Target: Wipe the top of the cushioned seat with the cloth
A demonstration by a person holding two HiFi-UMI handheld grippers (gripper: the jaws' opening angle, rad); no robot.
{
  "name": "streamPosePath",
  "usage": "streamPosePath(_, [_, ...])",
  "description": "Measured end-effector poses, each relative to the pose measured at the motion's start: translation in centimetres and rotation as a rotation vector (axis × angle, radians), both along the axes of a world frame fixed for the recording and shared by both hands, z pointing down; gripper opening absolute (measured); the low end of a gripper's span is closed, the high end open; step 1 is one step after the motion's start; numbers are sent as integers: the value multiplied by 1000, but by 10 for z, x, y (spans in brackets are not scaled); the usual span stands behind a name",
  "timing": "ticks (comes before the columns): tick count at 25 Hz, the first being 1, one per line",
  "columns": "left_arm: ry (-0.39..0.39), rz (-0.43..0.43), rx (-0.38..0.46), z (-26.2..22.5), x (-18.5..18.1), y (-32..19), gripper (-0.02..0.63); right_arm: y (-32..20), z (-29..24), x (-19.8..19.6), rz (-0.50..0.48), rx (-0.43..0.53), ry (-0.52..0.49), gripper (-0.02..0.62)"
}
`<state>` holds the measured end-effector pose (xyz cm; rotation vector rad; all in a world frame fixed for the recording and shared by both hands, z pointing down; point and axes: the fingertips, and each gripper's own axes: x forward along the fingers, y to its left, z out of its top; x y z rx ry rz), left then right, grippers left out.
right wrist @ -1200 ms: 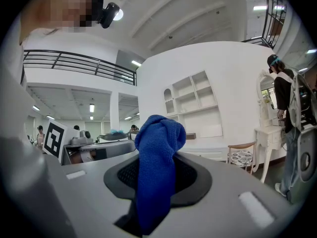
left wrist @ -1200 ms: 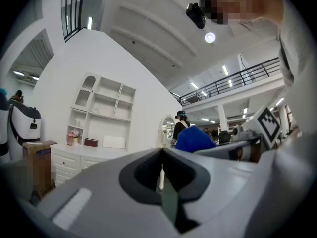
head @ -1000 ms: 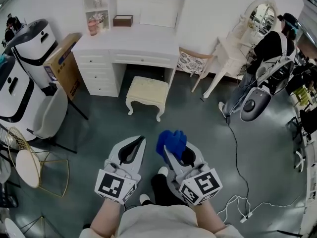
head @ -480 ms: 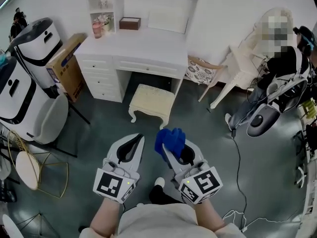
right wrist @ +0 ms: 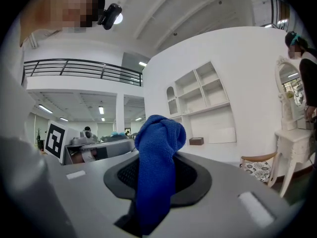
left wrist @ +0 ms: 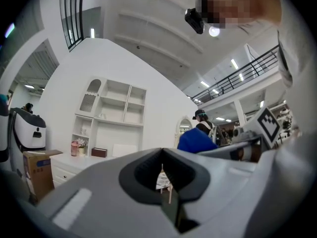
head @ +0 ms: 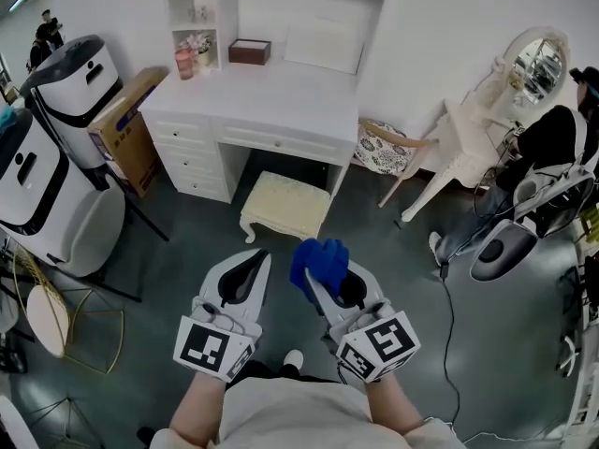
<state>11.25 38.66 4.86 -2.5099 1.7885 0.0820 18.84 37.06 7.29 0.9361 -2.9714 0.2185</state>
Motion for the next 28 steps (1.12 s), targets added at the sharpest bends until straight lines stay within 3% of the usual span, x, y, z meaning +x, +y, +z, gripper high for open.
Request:
streamPosePath(8, [-6, 2, -13, 3, 3, -27, -2, -28, 6, 7, 19, -23, -11, 124])
streamPosePath(15, [-8, 55, -14, 10, -3, -54, -2, -51, 11, 3, 81, -31, -14, 126])
streamPosePath(28, [9, 169, -33, 9, -88, -128, -2, -114, 11, -80, 203, -52, -1, 126])
